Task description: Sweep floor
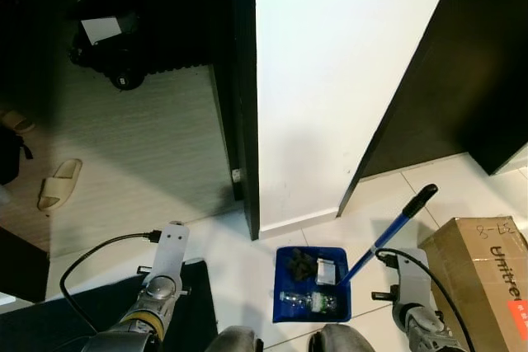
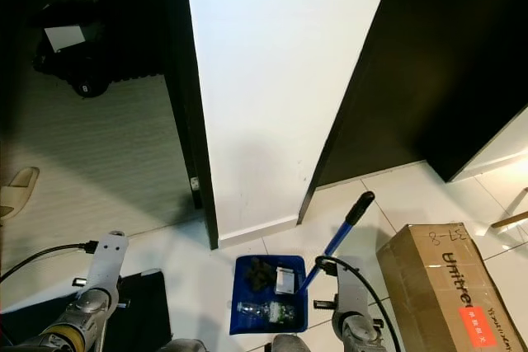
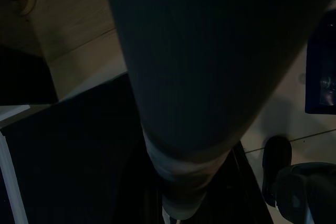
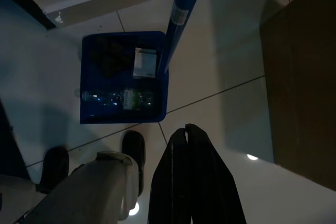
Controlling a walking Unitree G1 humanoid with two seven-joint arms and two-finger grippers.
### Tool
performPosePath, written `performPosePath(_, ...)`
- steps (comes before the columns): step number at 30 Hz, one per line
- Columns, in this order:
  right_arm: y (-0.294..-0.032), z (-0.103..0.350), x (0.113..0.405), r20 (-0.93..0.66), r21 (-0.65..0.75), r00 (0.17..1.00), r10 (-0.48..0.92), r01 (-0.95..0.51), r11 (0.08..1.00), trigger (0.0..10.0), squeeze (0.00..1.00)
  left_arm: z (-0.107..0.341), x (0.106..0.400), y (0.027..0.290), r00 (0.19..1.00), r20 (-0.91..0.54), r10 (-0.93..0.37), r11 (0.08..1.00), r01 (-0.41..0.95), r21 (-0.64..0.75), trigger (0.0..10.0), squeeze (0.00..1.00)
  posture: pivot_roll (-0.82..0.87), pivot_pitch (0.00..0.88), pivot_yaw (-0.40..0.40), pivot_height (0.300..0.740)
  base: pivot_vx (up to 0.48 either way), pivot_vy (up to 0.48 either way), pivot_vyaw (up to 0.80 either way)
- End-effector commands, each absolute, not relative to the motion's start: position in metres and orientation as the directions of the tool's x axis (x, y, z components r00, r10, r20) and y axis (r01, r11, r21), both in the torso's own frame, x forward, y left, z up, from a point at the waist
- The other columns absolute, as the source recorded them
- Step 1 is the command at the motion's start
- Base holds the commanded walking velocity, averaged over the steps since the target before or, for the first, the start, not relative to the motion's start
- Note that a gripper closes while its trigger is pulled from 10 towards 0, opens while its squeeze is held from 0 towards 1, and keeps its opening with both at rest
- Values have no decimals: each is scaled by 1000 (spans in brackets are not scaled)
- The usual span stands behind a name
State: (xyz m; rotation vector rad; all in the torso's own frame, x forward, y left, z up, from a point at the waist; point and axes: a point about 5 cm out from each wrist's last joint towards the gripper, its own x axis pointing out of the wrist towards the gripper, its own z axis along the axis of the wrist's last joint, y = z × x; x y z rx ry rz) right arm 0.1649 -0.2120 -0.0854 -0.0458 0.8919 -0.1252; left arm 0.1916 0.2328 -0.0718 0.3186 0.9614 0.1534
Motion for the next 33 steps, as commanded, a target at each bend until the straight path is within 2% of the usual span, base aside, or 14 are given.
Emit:
performPosePath(1, -214, -87, 161, -780, -92, 611, -138, 106, 990, 10000, 0, -74, 188, 230, 552, -790, 267, 938, 38, 344, 10000, 0, 72, 0, -13, 740, 0, 0, 0)
performPosePath(33, -211, -86, 164, -776, -87, 616, -135, 108, 990, 10000, 0, -74, 189, 229, 556, -790, 259, 939, 46, 340, 10000, 0, 57, 0, -12, 740, 0, 0, 0)
